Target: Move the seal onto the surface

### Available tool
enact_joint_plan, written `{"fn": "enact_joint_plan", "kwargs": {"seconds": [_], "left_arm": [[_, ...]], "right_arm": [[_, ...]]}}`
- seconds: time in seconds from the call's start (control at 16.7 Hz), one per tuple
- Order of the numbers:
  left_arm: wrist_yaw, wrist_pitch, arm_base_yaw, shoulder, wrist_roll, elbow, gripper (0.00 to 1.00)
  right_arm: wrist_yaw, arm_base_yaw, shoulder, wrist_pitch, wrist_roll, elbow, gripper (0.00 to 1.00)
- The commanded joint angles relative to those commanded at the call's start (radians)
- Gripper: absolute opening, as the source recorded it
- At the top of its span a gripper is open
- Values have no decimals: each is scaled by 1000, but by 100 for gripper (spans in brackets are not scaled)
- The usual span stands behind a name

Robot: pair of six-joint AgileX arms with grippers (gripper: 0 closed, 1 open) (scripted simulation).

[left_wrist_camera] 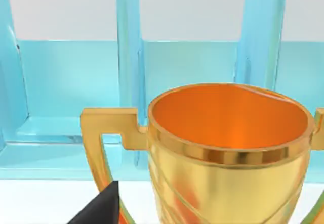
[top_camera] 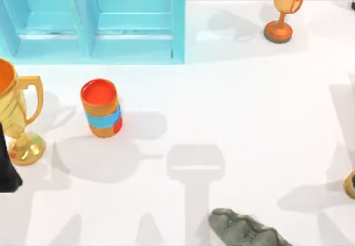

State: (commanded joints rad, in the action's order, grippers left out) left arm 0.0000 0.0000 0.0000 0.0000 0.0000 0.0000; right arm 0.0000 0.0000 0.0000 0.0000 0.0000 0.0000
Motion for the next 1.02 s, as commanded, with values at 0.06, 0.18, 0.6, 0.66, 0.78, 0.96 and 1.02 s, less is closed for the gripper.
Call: {"fn": "enact_joint_plan", "kwargs": {"seconds": [0.06,0.18,0.6,0.66,0.78,0.96,1.02], "left_arm": [[0,0,0,0,0,0,100],[0,0,0,0,0,0,100],[0,0,0,0,0,0,100],[0,0,0,0,0,0,100],[0,0,0,0,0,0,100],[0,0,0,0,0,0,100],[0,0,0,0,0,0,100]], "right_arm": [[0,0,0,0,0,0,100],[0,-5,11,-11,-4,11,100],[1,-130,380,-307,-127,343,100],[0,-156,473,-372,-153,414,100],[-1,-211,673,-509,-206,560,100],[-2,-295,973,-721,-288,775,100],[-2,-322,1064,-789,-315,843,100]]}}
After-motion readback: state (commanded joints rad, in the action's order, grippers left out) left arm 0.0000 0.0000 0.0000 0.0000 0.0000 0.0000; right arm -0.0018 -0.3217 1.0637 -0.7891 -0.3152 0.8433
